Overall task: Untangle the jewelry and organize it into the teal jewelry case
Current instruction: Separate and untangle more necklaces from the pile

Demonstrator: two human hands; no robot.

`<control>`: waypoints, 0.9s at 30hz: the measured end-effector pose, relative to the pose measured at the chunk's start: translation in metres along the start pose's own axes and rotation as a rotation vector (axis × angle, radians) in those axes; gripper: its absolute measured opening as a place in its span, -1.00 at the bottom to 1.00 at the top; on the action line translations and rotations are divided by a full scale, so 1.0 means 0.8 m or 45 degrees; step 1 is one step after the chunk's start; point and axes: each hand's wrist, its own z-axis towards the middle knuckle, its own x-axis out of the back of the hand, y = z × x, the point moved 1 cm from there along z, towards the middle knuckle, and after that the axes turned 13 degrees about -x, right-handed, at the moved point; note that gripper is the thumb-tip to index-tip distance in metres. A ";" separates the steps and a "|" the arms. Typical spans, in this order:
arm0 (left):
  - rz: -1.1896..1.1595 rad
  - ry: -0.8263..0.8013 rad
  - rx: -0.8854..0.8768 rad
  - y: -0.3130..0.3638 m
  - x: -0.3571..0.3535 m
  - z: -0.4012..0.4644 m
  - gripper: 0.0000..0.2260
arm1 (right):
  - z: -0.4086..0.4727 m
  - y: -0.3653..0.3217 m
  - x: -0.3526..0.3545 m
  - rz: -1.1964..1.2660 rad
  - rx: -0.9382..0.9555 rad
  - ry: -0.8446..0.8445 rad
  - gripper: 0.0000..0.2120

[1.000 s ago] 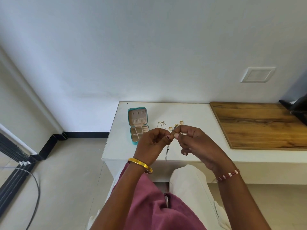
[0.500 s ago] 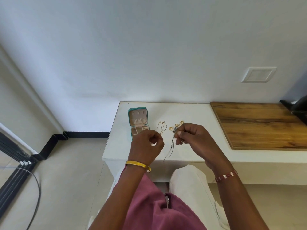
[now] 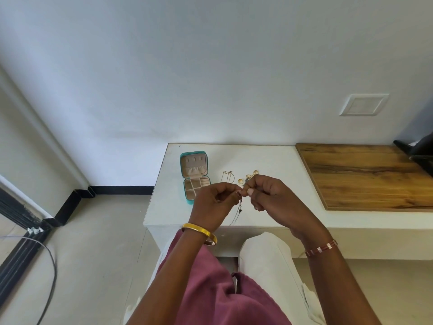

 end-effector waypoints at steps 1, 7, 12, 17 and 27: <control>-0.001 0.007 0.005 0.000 0.001 -0.001 -0.87 | 0.000 0.000 0.000 -0.013 0.001 0.006 -0.79; 0.006 0.072 0.084 0.000 0.002 0.000 -0.84 | 0.003 0.001 -0.004 -0.083 0.049 0.077 -0.74; -0.131 0.053 0.223 -0.004 0.003 0.000 -0.80 | 0.005 0.002 -0.006 -0.074 0.064 0.088 -0.72; -0.607 0.052 0.421 -0.007 0.001 -0.003 -0.87 | 0.007 0.002 -0.009 -0.130 0.078 0.130 -0.77; -0.122 0.064 0.120 -0.003 0.003 -0.003 -0.74 | 0.007 0.001 -0.009 -0.097 0.152 0.260 -0.92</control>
